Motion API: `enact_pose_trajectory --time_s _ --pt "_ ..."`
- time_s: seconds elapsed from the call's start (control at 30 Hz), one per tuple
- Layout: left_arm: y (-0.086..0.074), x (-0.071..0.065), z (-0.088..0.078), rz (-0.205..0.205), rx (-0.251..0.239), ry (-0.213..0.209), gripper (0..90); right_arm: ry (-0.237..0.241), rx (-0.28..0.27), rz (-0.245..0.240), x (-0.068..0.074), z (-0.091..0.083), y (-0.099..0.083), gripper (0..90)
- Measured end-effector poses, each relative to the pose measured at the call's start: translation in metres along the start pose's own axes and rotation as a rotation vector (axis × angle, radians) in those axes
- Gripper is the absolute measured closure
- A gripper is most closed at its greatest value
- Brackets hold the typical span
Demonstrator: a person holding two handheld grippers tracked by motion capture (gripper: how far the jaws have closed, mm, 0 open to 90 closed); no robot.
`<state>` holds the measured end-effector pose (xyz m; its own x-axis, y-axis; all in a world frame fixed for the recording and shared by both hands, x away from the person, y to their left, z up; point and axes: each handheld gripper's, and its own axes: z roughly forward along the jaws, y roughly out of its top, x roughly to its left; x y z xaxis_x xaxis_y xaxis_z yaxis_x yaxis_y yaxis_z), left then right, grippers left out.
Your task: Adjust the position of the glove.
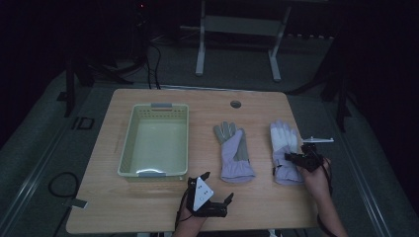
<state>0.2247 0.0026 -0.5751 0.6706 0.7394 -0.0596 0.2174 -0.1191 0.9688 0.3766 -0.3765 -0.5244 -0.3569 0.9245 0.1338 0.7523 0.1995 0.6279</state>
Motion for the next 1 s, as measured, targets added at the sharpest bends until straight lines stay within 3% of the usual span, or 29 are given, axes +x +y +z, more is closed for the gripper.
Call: enact_pose_trajectory --time_s 0.47,0.57,0.83,1.0 --pt "0.0 0.0 0.0 -0.002 -0.001 0.002 0.1 -0.003 -0.089 -0.005 0.002 -0.046 0.028 80.3" --pt "0.0 0.0 0.0 -0.001 -0.001 0.002 0.1 0.022 -0.107 -0.004 0.005 -0.057 0.038 80.2" --pt "0.0 0.0 0.0 0.001 -0.001 0.001 0.1 0.046 -0.13 -0.048 0.026 -0.073 0.06 80.1" --pt "0.0 0.0 0.0 0.0 -0.001 0.001 0.1 0.092 -0.137 -0.073 0.042 -0.077 0.07 80.0"
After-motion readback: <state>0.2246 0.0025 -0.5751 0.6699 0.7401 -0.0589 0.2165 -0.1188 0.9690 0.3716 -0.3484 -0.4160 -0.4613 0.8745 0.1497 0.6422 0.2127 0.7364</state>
